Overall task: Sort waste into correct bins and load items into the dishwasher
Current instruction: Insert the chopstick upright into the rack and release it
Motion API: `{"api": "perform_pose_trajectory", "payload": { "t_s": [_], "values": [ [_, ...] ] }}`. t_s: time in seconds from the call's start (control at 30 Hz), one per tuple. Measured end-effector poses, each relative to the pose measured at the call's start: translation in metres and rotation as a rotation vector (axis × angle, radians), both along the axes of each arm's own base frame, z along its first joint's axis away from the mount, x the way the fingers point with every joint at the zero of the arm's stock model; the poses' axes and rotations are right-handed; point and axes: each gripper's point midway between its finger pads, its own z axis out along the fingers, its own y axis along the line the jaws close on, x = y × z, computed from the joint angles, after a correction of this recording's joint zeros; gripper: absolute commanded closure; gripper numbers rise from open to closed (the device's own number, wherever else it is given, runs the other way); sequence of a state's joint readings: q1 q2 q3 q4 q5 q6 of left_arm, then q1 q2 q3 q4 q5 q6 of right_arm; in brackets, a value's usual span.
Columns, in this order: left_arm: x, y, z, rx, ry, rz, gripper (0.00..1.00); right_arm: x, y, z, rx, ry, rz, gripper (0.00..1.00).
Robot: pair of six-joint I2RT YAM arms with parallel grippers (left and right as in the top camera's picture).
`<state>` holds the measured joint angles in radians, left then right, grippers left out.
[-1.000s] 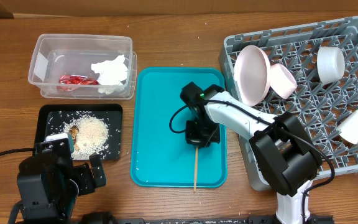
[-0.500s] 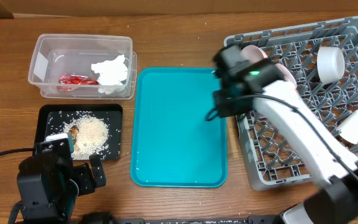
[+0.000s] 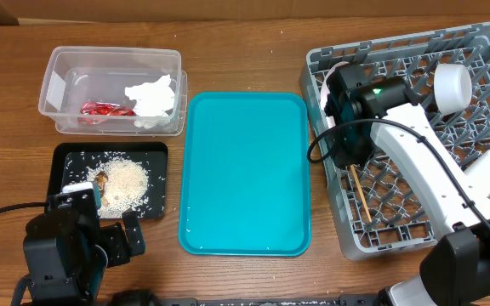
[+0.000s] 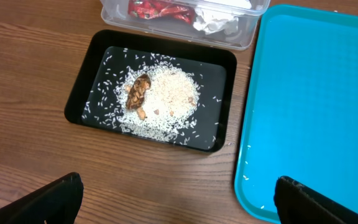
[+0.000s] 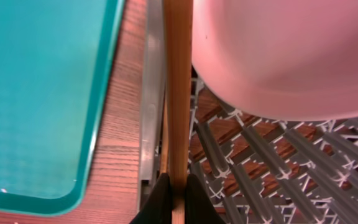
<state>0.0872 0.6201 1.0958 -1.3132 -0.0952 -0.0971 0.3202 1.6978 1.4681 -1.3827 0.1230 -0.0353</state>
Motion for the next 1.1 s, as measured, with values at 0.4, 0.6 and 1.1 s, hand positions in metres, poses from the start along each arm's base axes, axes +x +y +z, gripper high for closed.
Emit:
{"api": "perform_pose_trajectory", "payload": {
  "t_s": [0.4, 0.6, 1.1],
  "values": [
    [0.0, 0.0, 0.0, 0.0, 0.0, 0.0, 0.0, 0.003, -0.002, -0.012, -0.007, -0.005, 0.008, 0.73],
    [0.0, 0.0, 0.0, 0.0, 0.0, 0.0, 0.0, 0.008, 0.0, -0.007, 0.006, -0.034, -0.05, 0.7],
    [0.0, 0.0, 0.0, 0.0, 0.002, 0.0, 0.0, 0.041, -0.037, 0.113, 0.385, -0.459, -0.324, 0.0]
  ]
}}
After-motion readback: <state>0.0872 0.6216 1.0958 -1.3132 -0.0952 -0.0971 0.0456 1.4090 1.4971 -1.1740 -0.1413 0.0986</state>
